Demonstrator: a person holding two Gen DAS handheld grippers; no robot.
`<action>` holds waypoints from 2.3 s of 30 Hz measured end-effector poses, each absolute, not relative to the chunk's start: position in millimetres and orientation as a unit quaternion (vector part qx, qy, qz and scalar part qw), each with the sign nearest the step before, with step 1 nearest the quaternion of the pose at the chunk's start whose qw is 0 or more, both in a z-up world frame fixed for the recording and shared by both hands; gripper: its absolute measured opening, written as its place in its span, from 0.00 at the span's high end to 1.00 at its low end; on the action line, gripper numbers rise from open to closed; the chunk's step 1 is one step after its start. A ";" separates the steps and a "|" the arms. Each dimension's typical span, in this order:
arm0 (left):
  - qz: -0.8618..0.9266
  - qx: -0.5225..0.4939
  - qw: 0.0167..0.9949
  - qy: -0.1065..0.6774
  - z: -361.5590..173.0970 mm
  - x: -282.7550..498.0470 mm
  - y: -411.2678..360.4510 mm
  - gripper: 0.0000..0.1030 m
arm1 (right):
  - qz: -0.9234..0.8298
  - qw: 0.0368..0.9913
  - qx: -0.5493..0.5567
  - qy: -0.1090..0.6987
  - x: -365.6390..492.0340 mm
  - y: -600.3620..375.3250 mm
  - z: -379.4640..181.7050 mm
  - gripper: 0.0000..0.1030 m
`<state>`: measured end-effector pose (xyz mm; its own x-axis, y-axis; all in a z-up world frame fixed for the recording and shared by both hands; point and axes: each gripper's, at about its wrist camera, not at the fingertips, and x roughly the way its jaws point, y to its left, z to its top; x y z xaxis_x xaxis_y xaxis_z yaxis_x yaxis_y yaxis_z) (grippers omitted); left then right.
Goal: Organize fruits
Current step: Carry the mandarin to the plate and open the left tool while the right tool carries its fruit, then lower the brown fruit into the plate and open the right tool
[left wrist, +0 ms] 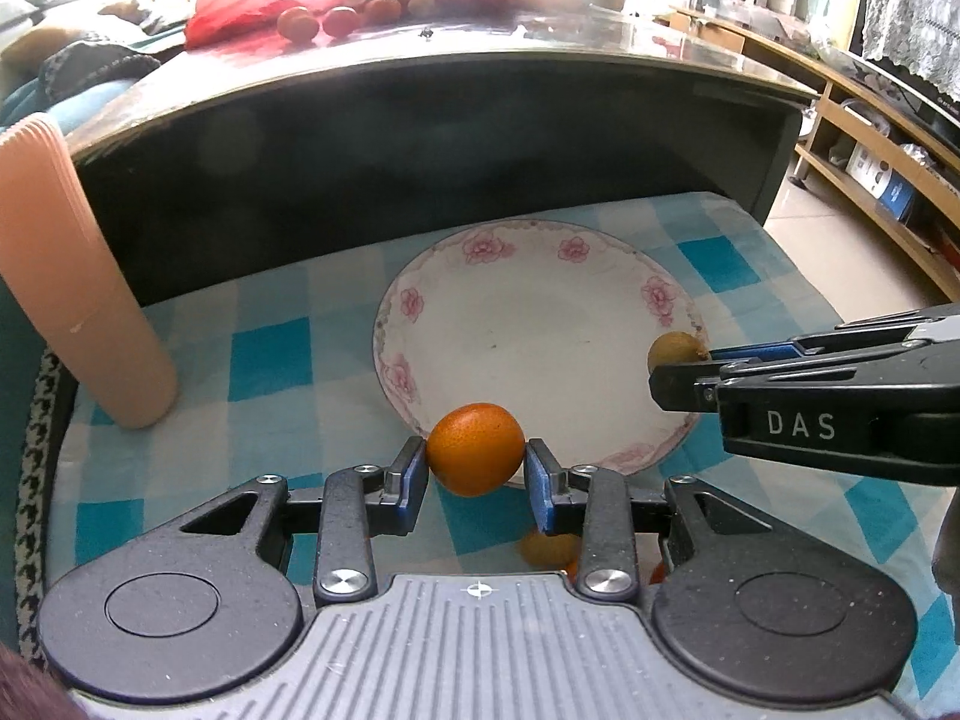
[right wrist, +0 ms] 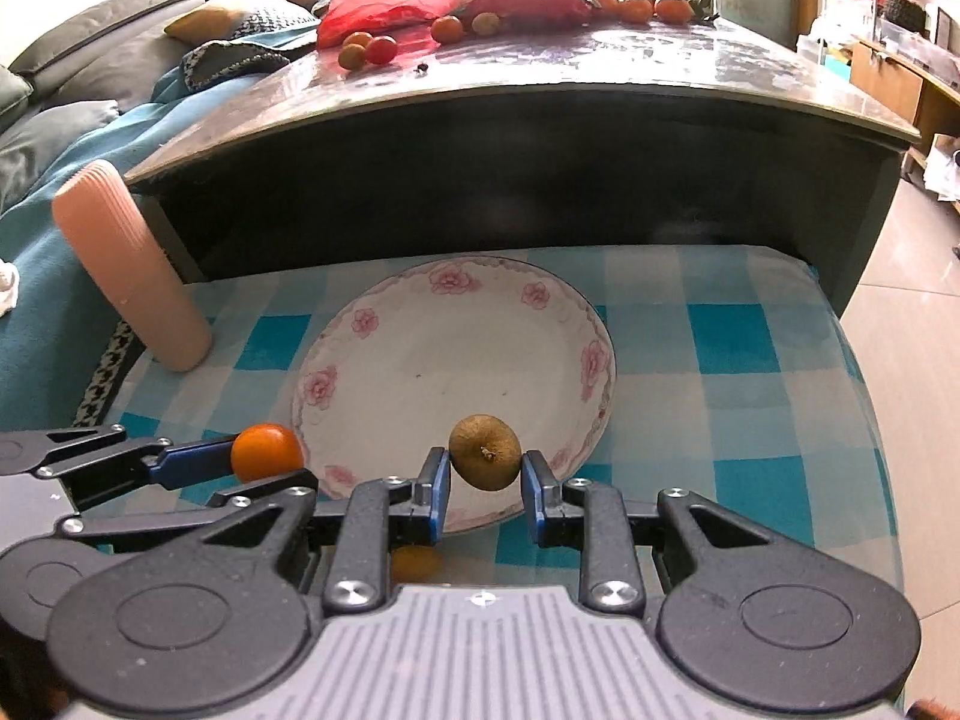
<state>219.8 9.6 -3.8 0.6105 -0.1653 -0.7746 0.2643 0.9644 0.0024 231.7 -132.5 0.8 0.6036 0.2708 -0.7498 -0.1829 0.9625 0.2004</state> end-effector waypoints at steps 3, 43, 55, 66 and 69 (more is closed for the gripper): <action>-0.119 0.061 0.896 0.424 -5.2 223.3 8.0 0.58 | 0.133 0.891 0.059 0.429 236.9 -132.0 -2.3 0.61; -0.106 0.056 0.896 0.428 -4.0 222.2 9.3 0.47 | 0.142 0.876 0.091 0.452 246.2 -136.2 -9.1 0.60; -0.097 0.047 0.903 0.416 16.5 199.3 17.5 0.34 | 0.130 0.880 0.076 0.450 218.7 -135.0 2.9 0.60; -0.080 0.045 0.914 0.394 29.9 171.1 17.1 0.23 | 0.126 0.892 0.069 0.430 180.0 -132.5 19.8 0.60; -0.076 0.046 0.914 0.395 29.7 167.2 17.0 0.21 | 0.122 0.894 0.064 0.427 171.3 -132.4 22.2 0.60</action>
